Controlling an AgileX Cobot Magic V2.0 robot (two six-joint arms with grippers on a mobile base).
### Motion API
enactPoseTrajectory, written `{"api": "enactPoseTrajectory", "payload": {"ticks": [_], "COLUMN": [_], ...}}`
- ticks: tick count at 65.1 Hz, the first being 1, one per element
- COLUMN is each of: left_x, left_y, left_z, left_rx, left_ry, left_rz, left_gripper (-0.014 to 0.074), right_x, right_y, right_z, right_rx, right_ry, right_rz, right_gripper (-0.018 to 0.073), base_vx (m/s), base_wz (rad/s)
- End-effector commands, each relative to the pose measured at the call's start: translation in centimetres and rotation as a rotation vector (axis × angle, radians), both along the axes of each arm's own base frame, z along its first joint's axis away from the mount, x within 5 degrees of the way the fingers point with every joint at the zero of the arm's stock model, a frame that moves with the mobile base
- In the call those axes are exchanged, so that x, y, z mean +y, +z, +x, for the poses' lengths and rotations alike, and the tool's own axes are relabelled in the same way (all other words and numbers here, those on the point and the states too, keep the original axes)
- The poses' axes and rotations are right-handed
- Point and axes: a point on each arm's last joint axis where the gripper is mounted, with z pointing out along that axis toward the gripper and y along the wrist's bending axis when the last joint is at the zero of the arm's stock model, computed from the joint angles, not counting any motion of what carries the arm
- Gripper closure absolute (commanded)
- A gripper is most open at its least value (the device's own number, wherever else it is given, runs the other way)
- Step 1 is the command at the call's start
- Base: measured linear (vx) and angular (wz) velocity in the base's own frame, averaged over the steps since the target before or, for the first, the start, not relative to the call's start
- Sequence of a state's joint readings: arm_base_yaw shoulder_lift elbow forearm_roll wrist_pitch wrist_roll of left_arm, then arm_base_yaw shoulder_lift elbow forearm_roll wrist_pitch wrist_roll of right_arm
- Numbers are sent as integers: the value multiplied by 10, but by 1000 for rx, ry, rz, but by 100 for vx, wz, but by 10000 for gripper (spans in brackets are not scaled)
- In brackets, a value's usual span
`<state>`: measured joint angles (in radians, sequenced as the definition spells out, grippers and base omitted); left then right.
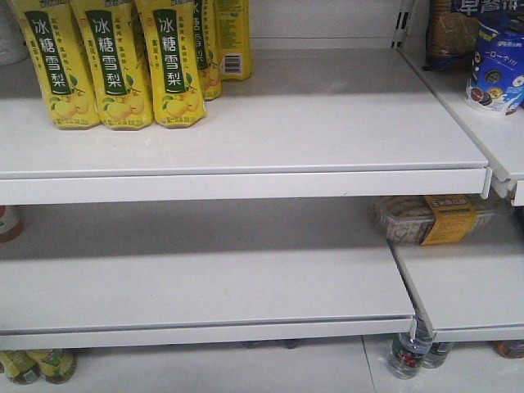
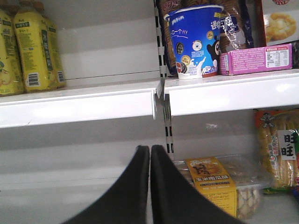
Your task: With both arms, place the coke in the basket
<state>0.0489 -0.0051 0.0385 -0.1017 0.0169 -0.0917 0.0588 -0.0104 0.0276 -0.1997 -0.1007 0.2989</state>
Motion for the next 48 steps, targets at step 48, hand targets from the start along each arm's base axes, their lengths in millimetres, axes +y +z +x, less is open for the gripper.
{"api": "enactPoseTrajectory", "payload": {"ticks": [48], "left_x": [1], "left_y": [25], "left_z": [-5], "left_rx": [-196], "left_ry": [24], "left_rz": [109], "left_gripper": [603], "right_x": [1], "right_y": [5], "right_z": [-2], "right_rx": [-81], "right_ry": [8], "right_rz": [-3], "right_gripper": [564], "base_vx": [0], "base_wz": [0]}}
